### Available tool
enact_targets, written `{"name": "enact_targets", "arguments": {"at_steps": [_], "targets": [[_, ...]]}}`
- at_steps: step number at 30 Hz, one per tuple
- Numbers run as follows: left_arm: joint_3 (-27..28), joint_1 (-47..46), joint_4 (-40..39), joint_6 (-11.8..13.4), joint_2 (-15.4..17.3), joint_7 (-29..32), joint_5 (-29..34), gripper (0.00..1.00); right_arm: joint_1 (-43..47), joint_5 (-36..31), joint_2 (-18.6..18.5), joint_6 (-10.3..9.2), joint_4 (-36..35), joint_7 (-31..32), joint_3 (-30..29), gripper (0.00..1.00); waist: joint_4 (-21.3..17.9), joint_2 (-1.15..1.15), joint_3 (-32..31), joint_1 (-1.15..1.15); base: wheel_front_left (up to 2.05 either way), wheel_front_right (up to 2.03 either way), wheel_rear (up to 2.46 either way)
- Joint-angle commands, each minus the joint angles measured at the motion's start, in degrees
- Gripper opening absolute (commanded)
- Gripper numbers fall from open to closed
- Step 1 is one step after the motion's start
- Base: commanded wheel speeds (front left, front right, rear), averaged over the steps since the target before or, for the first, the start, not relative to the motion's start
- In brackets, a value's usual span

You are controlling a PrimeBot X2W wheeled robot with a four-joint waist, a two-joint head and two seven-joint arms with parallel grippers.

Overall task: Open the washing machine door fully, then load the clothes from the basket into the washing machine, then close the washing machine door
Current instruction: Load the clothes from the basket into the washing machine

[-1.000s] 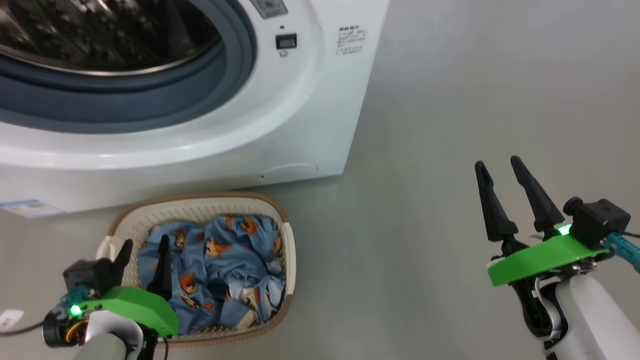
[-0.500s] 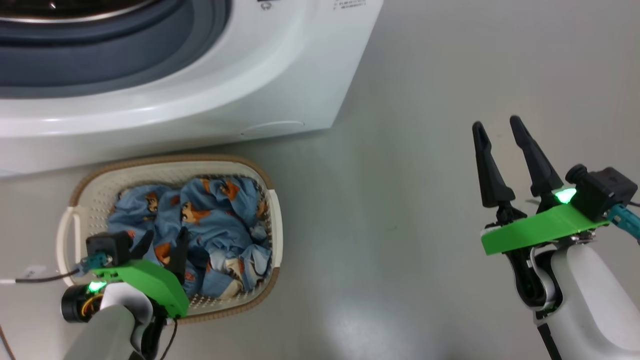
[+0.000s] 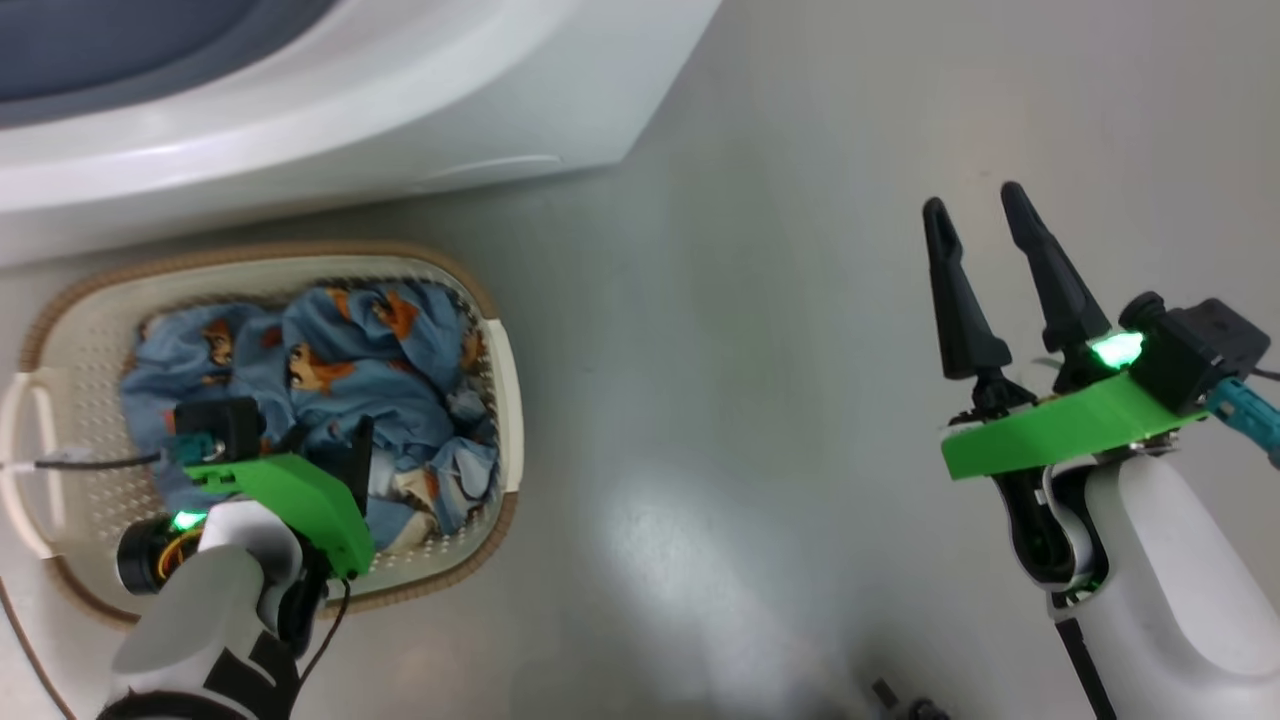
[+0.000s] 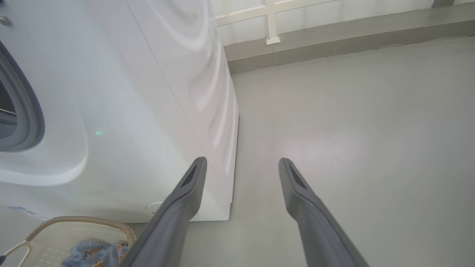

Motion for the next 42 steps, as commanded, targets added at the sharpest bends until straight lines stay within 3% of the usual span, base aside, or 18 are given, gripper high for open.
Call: {"name": "enact_targets", "arguments": {"at_steps": [1,16,27,28,29,30,42], "targets": [[0.1,-0.5,0.0,0.1,1.6,0.9,-0.8,1.0,-0.4,-0.7,0.1,0.32,-1.8,-0.5,1.3,1.0,-2.0,0.0,3.4,0.0,0.0,0.0,0.0],[-5.3,-5.9,0.4,0.0,4.3,8.5,-6.8,1.0,-0.9,-1.2,1.6,0.32,-3.4,-0.5,2.1,1.0,-5.4,0.0,9.4,0.0,0.0,0.0,0.0],[-7.5,-9.6,5.7,1.2,4.9,11.5,-5.9,1.0,-1.2,-1.4,2.4,0.32,-4.0,-0.5,2.6,1.0,-7.1,0.0,11.6,0.0,0.0,0.0,0.0],[-7.6,-9.7,5.9,1.2,4.9,11.4,-5.8,0.71,-1.2,-1.4,2.5,0.32,-3.9,-0.5,2.6,1.0,-7.2,0.0,11.5,0.0,0.0,0.0,0.0],[-7.7,-9.7,6.0,1.2,4.8,11.4,-5.8,0.15,-1.3,-1.4,2.5,0.32,-3.9,-0.5,2.5,1.0,-7.2,0.0,11.4,0.0,0.0,0.0,0.0],[-7.7,-9.7,6.2,1.2,4.8,11.4,-5.8,0.0,-1.3,-1.4,2.6,0.32,-3.8,-0.5,2.5,1.0,-7.3,0.0,11.3,0.0,0.0,0.0,0.0],[-8.9,-7.1,5.8,0.1,3.4,7.2,-7.1,0.0,-1.9,-1.1,2.7,0.32,-2.7,-0.5,2.8,1.0,-5.2,0.0,5.4,0.0,0.0,0.0,0.0]]}}
